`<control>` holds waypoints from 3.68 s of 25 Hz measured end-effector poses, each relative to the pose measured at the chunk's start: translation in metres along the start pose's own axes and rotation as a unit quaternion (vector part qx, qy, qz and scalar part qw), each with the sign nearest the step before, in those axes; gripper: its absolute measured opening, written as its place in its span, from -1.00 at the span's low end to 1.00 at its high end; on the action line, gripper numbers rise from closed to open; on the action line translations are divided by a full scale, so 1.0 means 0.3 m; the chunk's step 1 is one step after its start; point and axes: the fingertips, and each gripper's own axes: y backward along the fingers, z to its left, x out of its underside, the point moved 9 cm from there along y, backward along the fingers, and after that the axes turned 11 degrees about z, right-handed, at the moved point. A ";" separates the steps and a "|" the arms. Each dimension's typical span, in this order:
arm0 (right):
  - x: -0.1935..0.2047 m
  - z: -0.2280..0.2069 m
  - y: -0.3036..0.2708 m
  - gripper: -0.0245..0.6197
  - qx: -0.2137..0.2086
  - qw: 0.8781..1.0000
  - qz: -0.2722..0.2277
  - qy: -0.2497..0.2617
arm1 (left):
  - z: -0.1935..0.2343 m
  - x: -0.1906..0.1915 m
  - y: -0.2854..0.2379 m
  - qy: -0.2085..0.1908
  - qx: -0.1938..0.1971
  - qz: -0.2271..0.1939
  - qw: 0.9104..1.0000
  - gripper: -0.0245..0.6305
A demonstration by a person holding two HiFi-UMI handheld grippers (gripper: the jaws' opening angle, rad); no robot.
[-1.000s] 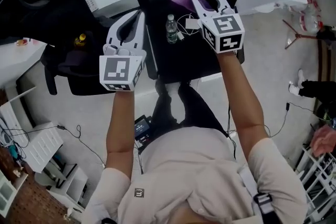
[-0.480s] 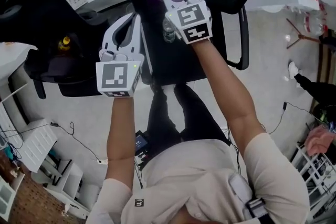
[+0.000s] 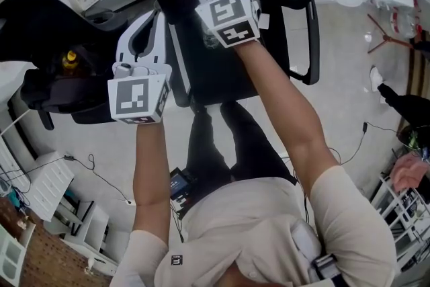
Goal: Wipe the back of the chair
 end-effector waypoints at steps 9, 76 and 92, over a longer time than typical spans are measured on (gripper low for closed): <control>0.192 -0.329 0.173 -0.79 0.108 0.991 0.020 -0.074 | -0.113 -0.064 -0.127 -0.022 0.031 -0.005 0.999 -0.90; 0.381 -0.695 0.433 -0.80 0.228 0.961 0.046 -0.151 | -0.258 -0.148 -0.232 -0.048 0.069 -0.009 0.996 -0.91; 0.302 -0.573 0.329 -0.81 0.187 0.972 0.037 -0.137 | -0.178 -0.115 -0.168 -0.032 0.046 -0.011 0.998 -0.91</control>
